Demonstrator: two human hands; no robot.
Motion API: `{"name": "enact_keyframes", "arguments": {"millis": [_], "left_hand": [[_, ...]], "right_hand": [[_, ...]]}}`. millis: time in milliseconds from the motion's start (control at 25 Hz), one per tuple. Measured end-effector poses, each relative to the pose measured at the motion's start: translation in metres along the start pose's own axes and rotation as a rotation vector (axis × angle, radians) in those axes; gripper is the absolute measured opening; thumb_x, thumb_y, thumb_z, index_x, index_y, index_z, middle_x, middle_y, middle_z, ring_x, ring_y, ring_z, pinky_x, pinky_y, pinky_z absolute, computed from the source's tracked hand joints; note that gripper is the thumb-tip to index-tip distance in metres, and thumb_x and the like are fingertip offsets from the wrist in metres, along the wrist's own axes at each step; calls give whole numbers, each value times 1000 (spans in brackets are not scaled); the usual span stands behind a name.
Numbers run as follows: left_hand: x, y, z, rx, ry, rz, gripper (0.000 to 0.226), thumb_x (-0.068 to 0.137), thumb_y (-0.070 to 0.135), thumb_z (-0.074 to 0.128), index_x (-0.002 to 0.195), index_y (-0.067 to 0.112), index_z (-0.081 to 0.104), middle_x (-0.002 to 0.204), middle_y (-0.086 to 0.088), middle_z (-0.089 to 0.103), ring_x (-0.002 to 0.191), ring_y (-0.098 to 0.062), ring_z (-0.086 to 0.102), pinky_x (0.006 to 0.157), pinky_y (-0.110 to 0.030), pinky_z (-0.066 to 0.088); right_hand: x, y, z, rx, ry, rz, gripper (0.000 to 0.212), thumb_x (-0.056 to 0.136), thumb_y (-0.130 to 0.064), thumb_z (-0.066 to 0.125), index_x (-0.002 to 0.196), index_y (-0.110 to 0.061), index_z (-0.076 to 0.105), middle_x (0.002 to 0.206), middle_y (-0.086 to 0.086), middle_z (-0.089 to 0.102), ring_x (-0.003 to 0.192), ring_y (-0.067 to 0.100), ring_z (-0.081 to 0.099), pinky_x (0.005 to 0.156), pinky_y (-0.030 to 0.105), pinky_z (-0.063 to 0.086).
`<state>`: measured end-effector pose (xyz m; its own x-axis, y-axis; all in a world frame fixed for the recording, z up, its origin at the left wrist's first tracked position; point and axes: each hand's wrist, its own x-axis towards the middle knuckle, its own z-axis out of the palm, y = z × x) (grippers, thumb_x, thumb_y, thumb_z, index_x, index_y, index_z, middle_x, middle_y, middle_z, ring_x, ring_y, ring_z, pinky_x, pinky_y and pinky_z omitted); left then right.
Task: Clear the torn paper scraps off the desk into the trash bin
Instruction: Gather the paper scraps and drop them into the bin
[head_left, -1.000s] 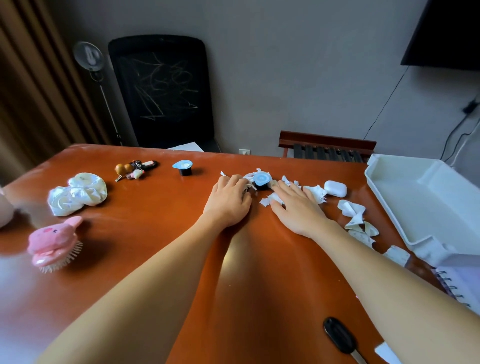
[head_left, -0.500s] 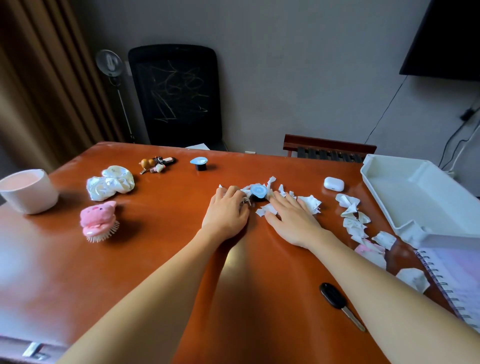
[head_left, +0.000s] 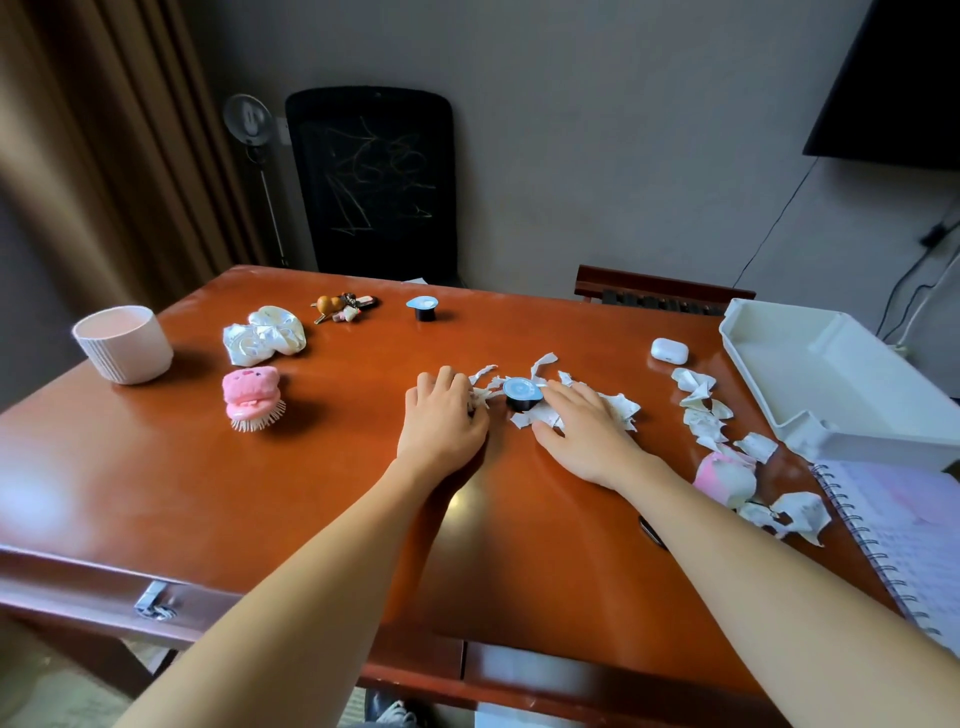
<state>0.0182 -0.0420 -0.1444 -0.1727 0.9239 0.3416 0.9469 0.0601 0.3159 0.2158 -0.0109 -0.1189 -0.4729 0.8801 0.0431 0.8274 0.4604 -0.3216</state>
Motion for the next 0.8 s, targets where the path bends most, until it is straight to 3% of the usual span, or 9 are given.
{"name": "enact_keyframes", "arguments": {"millis": [80, 160, 320, 400, 600, 800], "left_hand": [[-2, -1, -1, -10, 0, -13, 24, 94, 36, 44, 103, 14, 49, 111, -4, 46, 103, -29, 40, 92, -40, 36], [-3, -1, -2, -32, -10, -2, 33, 93, 37, 45, 118, 17, 48, 119, -2, 46, 106, -28, 40, 95, -41, 36], [0, -2, -1, -36, -66, 47, 56, 93, 37, 42, 147, 36, 28, 138, 2, 39, 122, -28, 36, 104, -44, 27], [5, -2, 1, 11, -91, 69, 51, 95, 39, 38, 145, 43, 30, 141, 4, 37, 124, -28, 34, 104, -45, 24], [7, -4, 7, 35, -55, 47, 34, 97, 39, 37, 127, 33, 54, 133, 3, 44, 121, -25, 36, 101, -43, 25], [7, -6, 7, -3, 2, 41, 28, 99, 38, 41, 117, 24, 56, 121, 2, 48, 110, -25, 40, 95, -42, 30]], "right_hand": [[-5, -1, -4, 7, 40, 3, 55, 99, -39, 43, 151, -29, 29, 160, -7, 23, 149, 17, 9, 118, 38, 10], [-7, 0, -9, 3, 74, 17, 59, 97, -40, 47, 151, -32, 27, 160, -7, 22, 148, 18, 10, 117, 39, 11], [-1, 6, -16, -13, 63, 21, 66, 94, -43, 51, 153, -33, 22, 162, -10, 14, 148, 16, 2, 117, 39, 8], [9, 10, -17, -1, 40, 7, 65, 94, -45, 48, 152, -37, 20, 163, -13, 10, 149, 16, -1, 118, 40, 6], [28, 15, -10, -47, -41, -40, 59, 98, -43, 39, 153, -38, 20, 161, -14, 15, 149, 14, 3, 117, 40, 7], [37, 23, 10, -101, 121, -41, 44, 98, -42, 40, 141, -32, 45, 146, -12, 42, 134, 14, 31, 111, 38, 23]]}}
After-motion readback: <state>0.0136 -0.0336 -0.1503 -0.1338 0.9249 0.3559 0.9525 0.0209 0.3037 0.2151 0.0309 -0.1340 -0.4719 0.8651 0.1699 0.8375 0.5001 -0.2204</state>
